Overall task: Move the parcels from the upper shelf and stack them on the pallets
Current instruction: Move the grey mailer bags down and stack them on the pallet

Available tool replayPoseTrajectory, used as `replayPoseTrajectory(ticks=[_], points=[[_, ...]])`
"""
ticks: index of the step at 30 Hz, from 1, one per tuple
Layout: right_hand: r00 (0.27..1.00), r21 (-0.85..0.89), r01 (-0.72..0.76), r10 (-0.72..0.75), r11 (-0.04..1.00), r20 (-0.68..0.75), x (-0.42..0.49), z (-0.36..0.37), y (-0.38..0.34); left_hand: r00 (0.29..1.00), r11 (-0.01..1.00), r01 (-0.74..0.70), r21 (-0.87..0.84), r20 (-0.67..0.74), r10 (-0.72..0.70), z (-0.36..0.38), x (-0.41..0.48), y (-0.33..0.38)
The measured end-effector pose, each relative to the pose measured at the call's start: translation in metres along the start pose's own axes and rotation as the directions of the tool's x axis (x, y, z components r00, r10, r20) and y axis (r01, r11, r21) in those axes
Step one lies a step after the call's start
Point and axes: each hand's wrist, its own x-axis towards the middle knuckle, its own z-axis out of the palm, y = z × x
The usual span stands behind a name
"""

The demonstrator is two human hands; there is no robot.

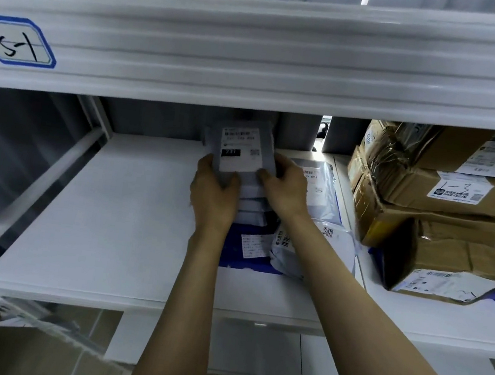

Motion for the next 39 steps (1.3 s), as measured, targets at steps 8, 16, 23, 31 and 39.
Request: replayPoseTrajectory(ticks=[8,16,23,31,39], points=[[0.961,0.149,-0.057,0.094,0.987,-0.259,0.014,-0.037,0.007,0.974,0.993,-0.091,-0.076,0.201,0.105,0.036,-0.002,0.019],[0.912,0.048,-0.179,0.184,0.983,-0.365,0.022,-0.072,0.035,0.880,0.975,-0.197,0.107,0.457,0.127,0.067,-0.006,0.020],[0.907,-0.073,-0.303,0.264,0.950,-0.328,0.026,-0.073,0.057,0.838,0.788,-0.386,0.480,0.540,0.082,0.088,-0.005,0.022],[0.907,-0.184,-0.397,0.353,0.899,-0.230,0.025,-0.074,0.064,0.802,0.716,-0.360,0.598,0.590,-0.089,0.100,-0.010,0.019],[0.907,-0.306,-0.422,0.396,0.854,-0.144,0.027,-0.077,0.066,0.781,0.762,-0.236,0.604,0.584,-0.222,0.107,-0.011,0.011]])
